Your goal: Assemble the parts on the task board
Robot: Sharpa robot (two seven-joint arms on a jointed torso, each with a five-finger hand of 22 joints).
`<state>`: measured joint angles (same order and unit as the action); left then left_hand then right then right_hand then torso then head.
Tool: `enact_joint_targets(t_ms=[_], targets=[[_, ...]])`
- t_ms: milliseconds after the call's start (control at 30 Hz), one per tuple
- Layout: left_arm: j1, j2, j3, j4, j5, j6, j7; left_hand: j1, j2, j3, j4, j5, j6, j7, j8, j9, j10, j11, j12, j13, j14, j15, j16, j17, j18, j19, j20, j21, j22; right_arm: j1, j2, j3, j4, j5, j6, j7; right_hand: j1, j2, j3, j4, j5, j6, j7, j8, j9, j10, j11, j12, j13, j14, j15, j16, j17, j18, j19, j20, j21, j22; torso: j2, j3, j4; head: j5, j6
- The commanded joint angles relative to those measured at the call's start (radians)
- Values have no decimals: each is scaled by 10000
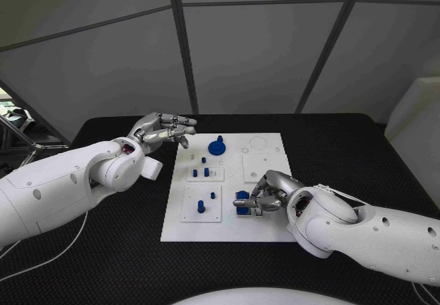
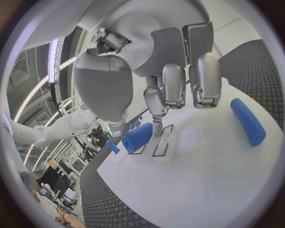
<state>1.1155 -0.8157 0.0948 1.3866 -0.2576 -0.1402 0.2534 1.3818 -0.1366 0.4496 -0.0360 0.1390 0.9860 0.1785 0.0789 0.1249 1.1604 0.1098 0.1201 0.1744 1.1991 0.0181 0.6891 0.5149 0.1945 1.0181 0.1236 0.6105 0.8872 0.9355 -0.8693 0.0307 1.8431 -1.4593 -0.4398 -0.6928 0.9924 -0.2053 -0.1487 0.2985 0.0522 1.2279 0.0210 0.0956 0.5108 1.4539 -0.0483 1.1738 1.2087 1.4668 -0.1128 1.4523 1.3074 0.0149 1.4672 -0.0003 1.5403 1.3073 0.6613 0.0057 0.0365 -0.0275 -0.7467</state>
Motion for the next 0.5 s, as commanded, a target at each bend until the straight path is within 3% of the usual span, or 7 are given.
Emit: enact_joint_targets(t_ms=[33,267,500], targets=[[16,-3,9,16,43,106,-2,-34,91,-24,-25,23,-13,42,-66,16,-96,-2,-28,13,-10,77,-39,-15,-126,-16,49,-54,-11,12,16,5,44,-328,-120,-18,-157,-32,-202,5,-19,-38,-1,-53,35,-71,-28,-66,-16,537,-26,-71,161,-23,824,-42,-42,2104,-2,6,-7,6,5],[16,-5,9,-2,43,118,-11,-38,86,-29,-25,22,-14,43,-68,16,-100,-1,-28,15,-12,78,-43,-16,-126,-16,50,-58,-13,11,-65,4,209,-525,-216,115,-156,56,-195,2,-1,49,-23,-22,107,-48,-44,-40,26,552,-32,-48,216,-41,855,-45,7,2181,4,10,-19,4,29],[15,-3,9,-18,43,141,-26,-39,85,-29,-25,21,-14,44,-68,16,-100,-1,-29,16,-12,78,-44,-16,-126,-16,50,-59,-13,8,-295,3,510,-701,-330,537,1595,703,426,-195,55,200,-69,-14,344,5,-78,-22,110,578,-56,-15,308,-58,885,-57,53,2255,-1,16,-15,3,45]])
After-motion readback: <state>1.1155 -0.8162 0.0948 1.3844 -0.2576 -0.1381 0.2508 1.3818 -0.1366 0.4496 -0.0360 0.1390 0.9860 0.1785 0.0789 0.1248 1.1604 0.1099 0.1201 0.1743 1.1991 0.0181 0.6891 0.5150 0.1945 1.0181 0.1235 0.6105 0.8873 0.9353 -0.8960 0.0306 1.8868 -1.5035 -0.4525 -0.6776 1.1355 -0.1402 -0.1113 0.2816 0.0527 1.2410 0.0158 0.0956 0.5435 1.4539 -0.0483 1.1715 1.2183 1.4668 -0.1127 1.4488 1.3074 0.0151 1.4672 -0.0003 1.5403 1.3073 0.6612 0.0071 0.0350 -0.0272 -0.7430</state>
